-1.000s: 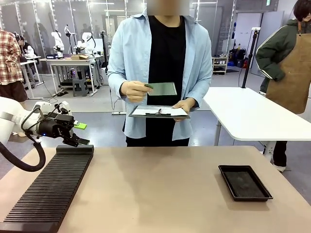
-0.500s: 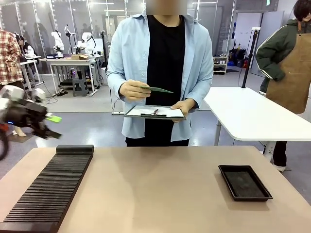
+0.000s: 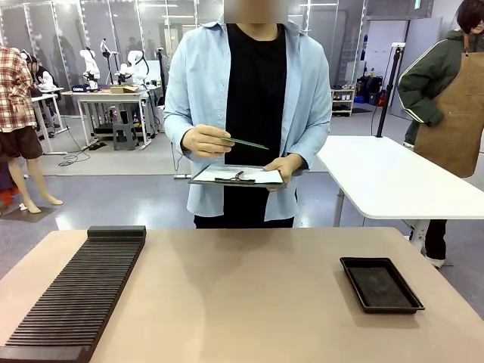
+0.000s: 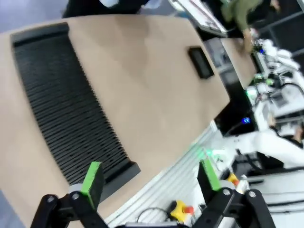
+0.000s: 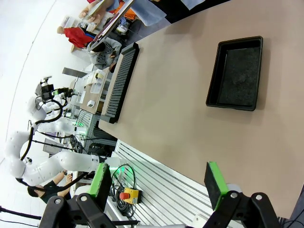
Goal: Inspect the PCB.
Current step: Pick up the Blank PCB that the human is holding.
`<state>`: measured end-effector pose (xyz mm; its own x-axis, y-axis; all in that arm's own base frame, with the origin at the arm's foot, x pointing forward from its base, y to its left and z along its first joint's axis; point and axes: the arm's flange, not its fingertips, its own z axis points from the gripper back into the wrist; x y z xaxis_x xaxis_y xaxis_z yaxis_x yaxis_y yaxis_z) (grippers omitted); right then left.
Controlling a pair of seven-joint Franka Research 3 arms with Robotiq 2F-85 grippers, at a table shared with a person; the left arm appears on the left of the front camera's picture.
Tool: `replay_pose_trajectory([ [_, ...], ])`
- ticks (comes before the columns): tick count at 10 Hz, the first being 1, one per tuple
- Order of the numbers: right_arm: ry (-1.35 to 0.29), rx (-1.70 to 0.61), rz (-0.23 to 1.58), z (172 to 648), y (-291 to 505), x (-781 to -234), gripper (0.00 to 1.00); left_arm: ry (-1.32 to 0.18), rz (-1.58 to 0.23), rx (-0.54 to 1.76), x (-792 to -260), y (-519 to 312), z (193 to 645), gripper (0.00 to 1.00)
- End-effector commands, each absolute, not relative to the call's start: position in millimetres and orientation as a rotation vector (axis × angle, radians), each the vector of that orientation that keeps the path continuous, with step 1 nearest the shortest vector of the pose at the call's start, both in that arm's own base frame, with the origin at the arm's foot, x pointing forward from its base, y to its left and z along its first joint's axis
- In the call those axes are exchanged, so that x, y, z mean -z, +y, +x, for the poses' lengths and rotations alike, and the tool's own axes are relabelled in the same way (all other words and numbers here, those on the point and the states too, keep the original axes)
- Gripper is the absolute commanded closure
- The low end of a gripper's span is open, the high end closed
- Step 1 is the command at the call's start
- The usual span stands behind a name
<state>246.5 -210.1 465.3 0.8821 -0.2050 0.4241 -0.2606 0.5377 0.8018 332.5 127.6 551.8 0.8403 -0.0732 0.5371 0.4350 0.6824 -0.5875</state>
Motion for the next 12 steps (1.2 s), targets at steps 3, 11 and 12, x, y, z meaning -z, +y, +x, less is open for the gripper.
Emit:
replay_pose_trajectory([
  [3, -0.532, -0.052, 1.025, 246.4, -211.4, -467.1, 0.0, -0.68, -0.732, 0.202, -531.7, 126.4, 269.8, 0.0],
  [11, -0.532, -0.052, 1.025, 246.4, -211.4, -467.1, 0.0, -0.661, -0.746, 0.22, -540.7, 134.7, 267.6, 0.0],
  [12, -0.532, -0.052, 1.025, 246.4, -211.4, -467.1, 0.0, -0.661, -0.746, 0.22, -540.7, 134.7, 267.6, 0.0],
])
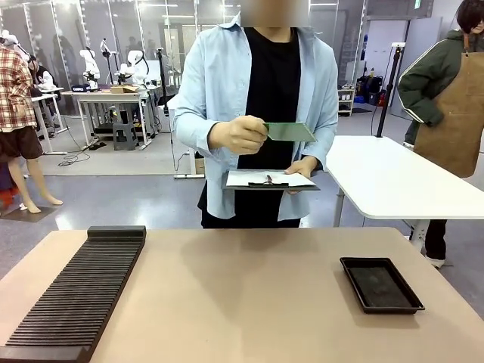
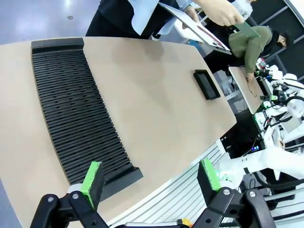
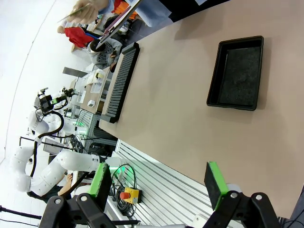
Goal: Inspect the PCB.
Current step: Pick up the Blank PCB that the human is holding.
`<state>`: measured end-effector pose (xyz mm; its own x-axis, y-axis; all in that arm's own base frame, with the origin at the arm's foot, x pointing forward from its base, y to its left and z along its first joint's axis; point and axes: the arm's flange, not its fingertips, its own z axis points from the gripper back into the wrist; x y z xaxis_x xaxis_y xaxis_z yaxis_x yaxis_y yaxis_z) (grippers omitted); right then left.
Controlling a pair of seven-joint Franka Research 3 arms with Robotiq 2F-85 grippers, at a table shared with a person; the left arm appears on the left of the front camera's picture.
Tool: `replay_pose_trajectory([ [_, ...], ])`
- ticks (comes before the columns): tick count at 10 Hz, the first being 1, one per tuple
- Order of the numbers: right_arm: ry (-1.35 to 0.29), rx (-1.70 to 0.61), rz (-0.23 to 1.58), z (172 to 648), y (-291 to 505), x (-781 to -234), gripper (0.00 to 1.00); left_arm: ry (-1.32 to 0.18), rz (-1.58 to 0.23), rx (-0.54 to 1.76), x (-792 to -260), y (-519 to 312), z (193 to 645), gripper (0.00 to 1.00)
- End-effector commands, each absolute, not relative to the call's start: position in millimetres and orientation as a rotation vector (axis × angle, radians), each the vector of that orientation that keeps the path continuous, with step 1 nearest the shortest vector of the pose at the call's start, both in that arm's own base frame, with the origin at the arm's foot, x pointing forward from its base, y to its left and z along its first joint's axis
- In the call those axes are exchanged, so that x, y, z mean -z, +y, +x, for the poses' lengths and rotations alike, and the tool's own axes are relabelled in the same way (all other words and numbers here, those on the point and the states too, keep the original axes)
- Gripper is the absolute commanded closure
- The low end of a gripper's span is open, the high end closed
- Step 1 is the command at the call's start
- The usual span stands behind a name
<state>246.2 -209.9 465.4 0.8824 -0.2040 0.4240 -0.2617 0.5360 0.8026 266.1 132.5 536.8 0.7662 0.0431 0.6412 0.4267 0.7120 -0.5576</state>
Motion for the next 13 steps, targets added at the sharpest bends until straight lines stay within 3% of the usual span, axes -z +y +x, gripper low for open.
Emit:
replay_pose_trajectory([
  [1, -0.532, -0.052, 1.025, 246.4, -211.4, -467.1, 0.0, -0.661, -0.746, 0.22, -540.7, 134.7, 267.6, 0.0],
  [13, -0.532, -0.052, 1.025, 246.4, -211.4, -467.1, 0.0, -0.661, -0.746, 0.22, -540.7, 134.7, 267.6, 0.0],
])
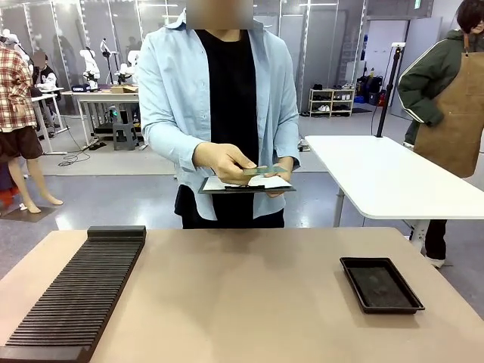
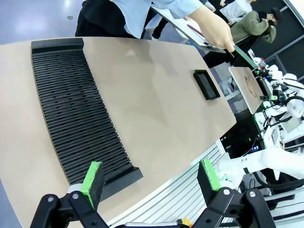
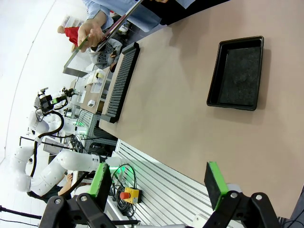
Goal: Inspect the PCB.
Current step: Pick up the Blank PCB that the human is holding.
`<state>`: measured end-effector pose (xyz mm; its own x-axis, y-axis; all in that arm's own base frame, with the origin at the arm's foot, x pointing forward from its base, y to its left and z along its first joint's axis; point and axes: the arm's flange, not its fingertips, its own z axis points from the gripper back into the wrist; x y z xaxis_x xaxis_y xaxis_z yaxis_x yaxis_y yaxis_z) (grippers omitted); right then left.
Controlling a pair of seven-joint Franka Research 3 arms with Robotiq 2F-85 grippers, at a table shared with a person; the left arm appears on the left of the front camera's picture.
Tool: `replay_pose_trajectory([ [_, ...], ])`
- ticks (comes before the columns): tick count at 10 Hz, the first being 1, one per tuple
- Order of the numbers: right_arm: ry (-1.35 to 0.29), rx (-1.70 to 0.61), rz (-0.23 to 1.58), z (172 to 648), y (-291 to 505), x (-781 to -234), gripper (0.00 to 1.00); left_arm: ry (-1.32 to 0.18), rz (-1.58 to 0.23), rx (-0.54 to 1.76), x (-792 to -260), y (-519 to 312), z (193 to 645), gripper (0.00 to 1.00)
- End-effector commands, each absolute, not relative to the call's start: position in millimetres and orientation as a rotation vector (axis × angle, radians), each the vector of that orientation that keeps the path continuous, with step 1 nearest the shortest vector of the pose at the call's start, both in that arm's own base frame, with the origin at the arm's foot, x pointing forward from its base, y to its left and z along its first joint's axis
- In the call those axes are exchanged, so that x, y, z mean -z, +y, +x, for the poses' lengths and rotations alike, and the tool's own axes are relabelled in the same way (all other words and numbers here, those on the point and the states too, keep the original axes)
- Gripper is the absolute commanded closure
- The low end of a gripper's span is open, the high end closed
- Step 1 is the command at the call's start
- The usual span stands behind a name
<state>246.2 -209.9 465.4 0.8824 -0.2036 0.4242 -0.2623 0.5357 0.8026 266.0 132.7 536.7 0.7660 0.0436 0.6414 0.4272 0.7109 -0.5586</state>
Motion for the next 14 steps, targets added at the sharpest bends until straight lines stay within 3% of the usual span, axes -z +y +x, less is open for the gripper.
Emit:
replay_pose_trajectory([
  [1, -0.532, -0.052, 1.025, 246.4, -211.4, -467.1, 0.0, -0.661, -0.746, 0.22, -540.7, 134.7, 267.6, 0.0],
  [3, -0.511, -0.037, 1.017, 246.2, -209.9, -465.4, 0.0, -0.661, -0.746, 0.22, -540.7, 134.7, 267.6, 0.0],
  [5, -0.407, -0.006, 1.259, 276.2, -173.4, -488.2, 0.0, -0.661, -0.746, 0.22, -540.7, 134.7, 267.6, 0.0],
  [9, -0.173, 0.145, 1.467, 337.9, -85.8, -494.5, 0.0, -0.661, -0.746, 0.22, -540.7, 134.7, 267.6, 0.0],
  [14, -0.048, 0.219, 1.533, 385.0, -1.5, -470.1, 0.0, -0.661, -0.746, 0.22, -540.7, 134.7, 267.6, 0.0],
])
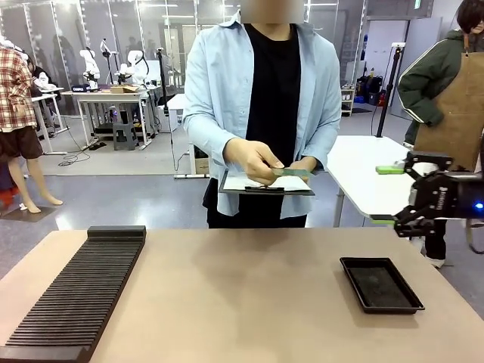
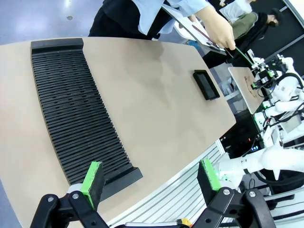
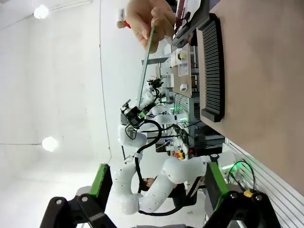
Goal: Inspect the PCB.
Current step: Pick up the Blank PCB that the human is holding.
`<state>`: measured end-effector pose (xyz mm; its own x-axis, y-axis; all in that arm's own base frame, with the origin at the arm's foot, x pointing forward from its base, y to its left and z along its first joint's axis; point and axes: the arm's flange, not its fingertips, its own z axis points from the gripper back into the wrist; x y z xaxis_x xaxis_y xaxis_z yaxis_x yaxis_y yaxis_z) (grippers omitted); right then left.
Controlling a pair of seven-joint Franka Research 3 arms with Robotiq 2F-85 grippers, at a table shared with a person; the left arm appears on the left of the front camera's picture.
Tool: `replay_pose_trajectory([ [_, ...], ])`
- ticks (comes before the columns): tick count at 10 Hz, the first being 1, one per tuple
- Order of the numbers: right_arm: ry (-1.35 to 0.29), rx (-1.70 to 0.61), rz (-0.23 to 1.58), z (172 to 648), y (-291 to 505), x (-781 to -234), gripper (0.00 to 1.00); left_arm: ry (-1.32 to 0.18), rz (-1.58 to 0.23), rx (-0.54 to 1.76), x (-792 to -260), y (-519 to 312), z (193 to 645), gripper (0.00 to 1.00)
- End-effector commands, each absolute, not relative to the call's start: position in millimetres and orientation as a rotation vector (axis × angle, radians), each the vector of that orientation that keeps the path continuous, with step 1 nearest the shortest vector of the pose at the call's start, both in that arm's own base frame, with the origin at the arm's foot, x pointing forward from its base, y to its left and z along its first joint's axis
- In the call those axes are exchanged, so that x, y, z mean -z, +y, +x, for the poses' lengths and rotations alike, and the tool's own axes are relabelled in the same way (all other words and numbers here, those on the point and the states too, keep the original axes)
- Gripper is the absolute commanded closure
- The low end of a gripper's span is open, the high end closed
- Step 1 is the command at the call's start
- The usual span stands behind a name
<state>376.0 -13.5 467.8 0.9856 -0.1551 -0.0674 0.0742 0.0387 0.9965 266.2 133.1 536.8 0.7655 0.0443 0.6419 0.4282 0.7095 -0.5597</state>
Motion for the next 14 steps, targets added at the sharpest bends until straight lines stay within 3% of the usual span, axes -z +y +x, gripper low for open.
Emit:
replay_pose_trajectory([
  [1, -0.033, 0.217, 1.541, 395.4, 16.5, -469.0, 0.0, -0.661, -0.746, 0.22, -540.7, 134.7, 267.6, 0.0],
  [10, 0.093, 0.239, 1.595, 450.1, 104.6, -472.5, 0.0, -0.661, -0.746, 0.22, -540.7, 134.7, 267.6, 0.0],
  [11, 0.1, 0.241, 1.595, 453.2, 107.9, -470.9, 0.07, -0.661, -0.746, 0.22, -540.7, 134.7, 267.6, 0.0],
  [12, 0.116, 0.231, 1.611, 453.7, 109.2, -470.1, 0.31, -0.661, -0.746, 0.22, -540.7, 134.7, 267.6, 0.0],
  [13, 0.115, 0.22, 1.615, 453.1, 109.4, -469.9, 0.67, -0.661, -0.746, 0.22, -540.7, 134.7, 267.6, 0.0],
  [14, 0.121, 0.217, 1.616, 451.9, 110.1, -469.7, 0.91, -0.661, -0.746, 0.22, -540.7, 134.7, 267.6, 0.0],
])
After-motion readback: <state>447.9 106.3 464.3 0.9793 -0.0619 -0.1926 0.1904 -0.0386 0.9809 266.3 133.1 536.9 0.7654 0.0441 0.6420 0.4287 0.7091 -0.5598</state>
